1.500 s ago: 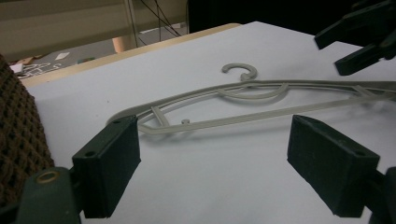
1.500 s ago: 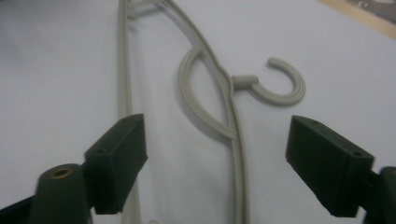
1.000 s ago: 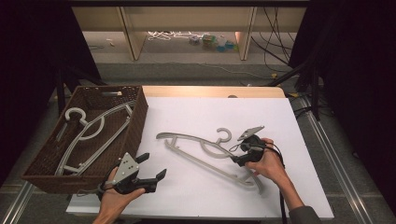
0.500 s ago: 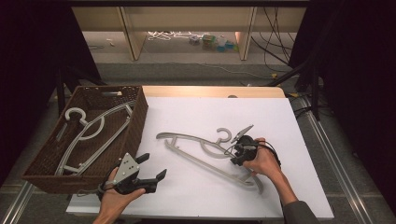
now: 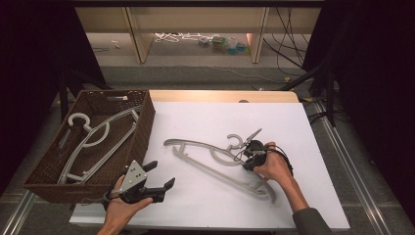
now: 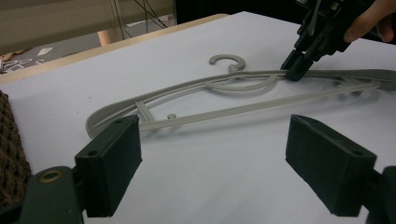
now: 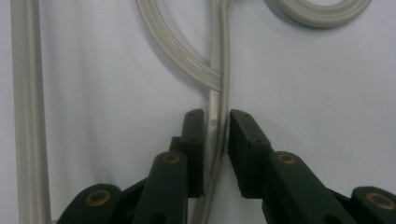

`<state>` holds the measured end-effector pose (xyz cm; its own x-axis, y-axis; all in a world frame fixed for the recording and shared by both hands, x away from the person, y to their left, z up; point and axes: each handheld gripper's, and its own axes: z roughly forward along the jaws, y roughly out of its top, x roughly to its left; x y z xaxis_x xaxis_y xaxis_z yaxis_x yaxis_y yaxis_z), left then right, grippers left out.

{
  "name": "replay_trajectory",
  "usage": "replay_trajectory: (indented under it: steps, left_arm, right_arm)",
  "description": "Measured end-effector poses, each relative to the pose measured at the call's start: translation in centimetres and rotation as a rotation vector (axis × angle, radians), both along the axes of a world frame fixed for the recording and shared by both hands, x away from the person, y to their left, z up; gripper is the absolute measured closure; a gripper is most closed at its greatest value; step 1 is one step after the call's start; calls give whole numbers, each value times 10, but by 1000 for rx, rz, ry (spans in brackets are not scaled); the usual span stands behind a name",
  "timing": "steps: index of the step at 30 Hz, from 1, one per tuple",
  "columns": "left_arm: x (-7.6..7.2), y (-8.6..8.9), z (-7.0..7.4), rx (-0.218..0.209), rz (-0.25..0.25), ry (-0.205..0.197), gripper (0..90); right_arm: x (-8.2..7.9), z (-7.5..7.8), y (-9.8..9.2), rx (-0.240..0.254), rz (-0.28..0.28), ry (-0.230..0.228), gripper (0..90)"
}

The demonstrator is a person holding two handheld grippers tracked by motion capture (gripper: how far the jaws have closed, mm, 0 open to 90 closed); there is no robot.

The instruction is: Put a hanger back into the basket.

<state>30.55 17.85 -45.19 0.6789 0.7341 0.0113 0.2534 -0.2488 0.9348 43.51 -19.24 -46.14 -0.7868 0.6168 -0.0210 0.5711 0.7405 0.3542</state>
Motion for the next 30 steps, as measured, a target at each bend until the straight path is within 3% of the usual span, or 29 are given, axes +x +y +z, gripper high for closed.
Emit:
replay_trajectory:
  steps: [5,6,14,17,23,30]
  left_arm:
    - [2,0,1,8,-7,-12,179]
    - [2,-1,0,-17,-3,2,180]
    - [5,-2,1,6,-8,-8,182]
    - [6,-2,1,-6,-10,-5,183]
    - [12,-6,7,-6,-10,-13,183]
    - [35,-27,15,57,-29,-19,183]
  right_arm:
    - [1,-1,-1,4,18,-1,771]
    - [1,0,0,-3,23,9,776]
    - [-2,1,2,-24,67,-22,815]
    - [-4,2,4,-32,95,-44,822]
    - [-9,16,10,-56,165,-154,823]
    - [-28,42,20,-107,256,-275,822]
